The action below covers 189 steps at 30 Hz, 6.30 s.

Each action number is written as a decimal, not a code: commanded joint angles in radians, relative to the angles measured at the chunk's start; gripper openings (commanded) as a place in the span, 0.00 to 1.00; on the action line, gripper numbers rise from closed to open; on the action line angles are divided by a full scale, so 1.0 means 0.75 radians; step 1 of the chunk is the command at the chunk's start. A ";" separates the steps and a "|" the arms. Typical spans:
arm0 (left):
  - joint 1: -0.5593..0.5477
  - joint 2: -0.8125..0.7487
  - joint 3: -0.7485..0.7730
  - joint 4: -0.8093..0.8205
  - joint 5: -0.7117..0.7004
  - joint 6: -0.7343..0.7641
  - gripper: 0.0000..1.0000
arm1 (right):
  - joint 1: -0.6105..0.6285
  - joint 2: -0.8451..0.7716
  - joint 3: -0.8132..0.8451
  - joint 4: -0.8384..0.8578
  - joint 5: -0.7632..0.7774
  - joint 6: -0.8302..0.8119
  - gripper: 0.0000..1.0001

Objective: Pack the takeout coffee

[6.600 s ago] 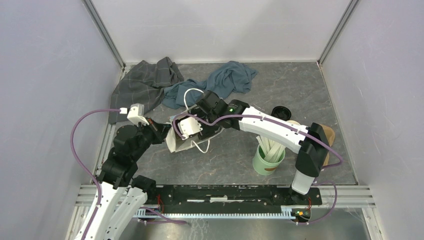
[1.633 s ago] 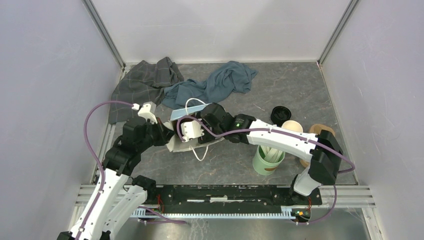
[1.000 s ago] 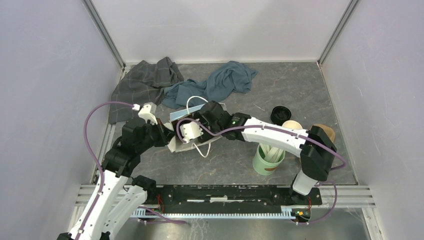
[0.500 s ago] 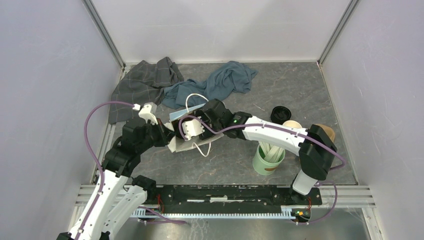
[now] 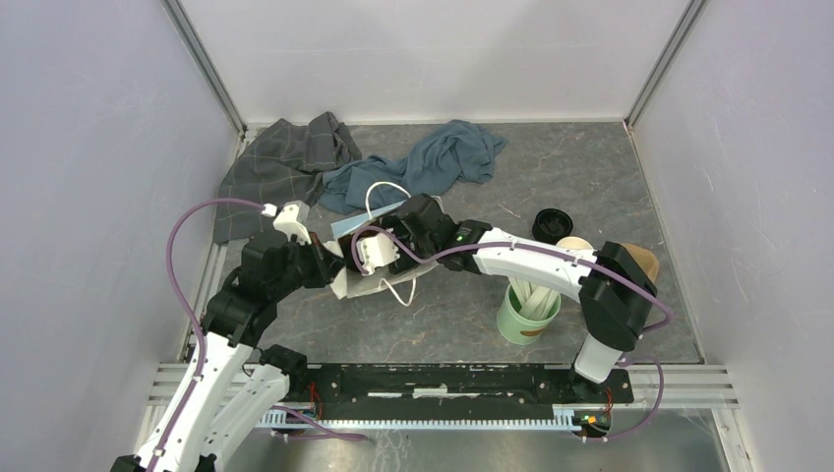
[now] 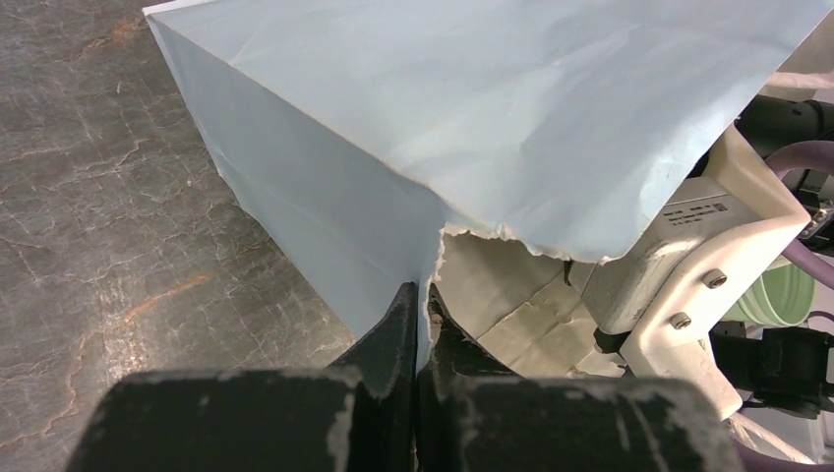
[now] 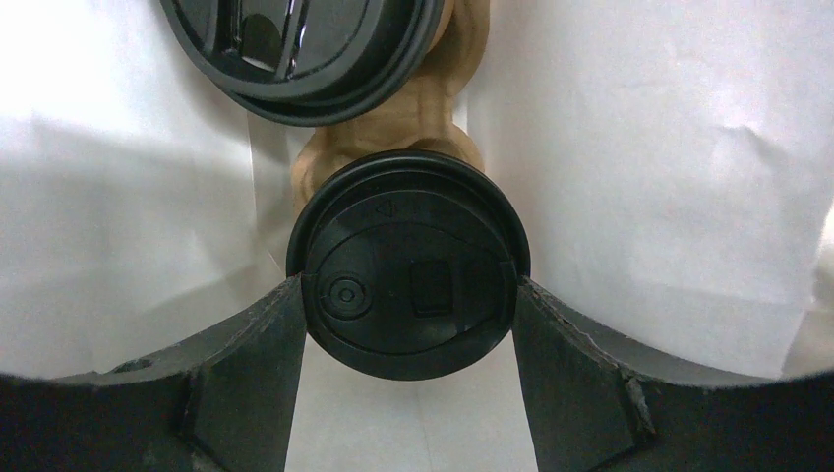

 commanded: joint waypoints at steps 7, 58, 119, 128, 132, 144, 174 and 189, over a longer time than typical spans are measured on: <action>-0.003 0.015 0.024 -0.003 0.035 0.011 0.02 | -0.020 0.036 0.004 -0.011 -0.102 0.017 0.00; -0.002 0.393 0.463 -0.402 0.484 -0.241 0.02 | 0.071 -0.260 -0.101 -0.531 -0.281 0.642 0.00; -0.001 0.523 0.547 -0.363 0.303 -0.167 0.11 | 0.044 -0.130 0.475 -0.854 -0.072 1.024 0.98; 0.000 0.533 0.561 -0.381 0.293 -0.141 0.11 | 0.043 -0.175 0.728 -0.959 0.046 1.151 0.98; -0.001 0.540 0.569 -0.384 0.290 -0.136 0.12 | 0.043 -0.220 0.818 -0.992 0.146 1.259 0.98; 0.001 0.568 0.610 -0.419 0.287 -0.110 0.24 | 0.006 -0.585 0.651 -1.149 0.812 1.648 0.98; 0.000 0.579 0.763 -0.537 0.264 -0.082 0.40 | -0.043 -0.786 -0.120 -1.097 0.403 1.868 0.44; -0.001 0.591 0.760 -0.529 0.272 -0.071 0.40 | -0.042 -0.821 -0.096 -1.133 0.414 1.920 0.14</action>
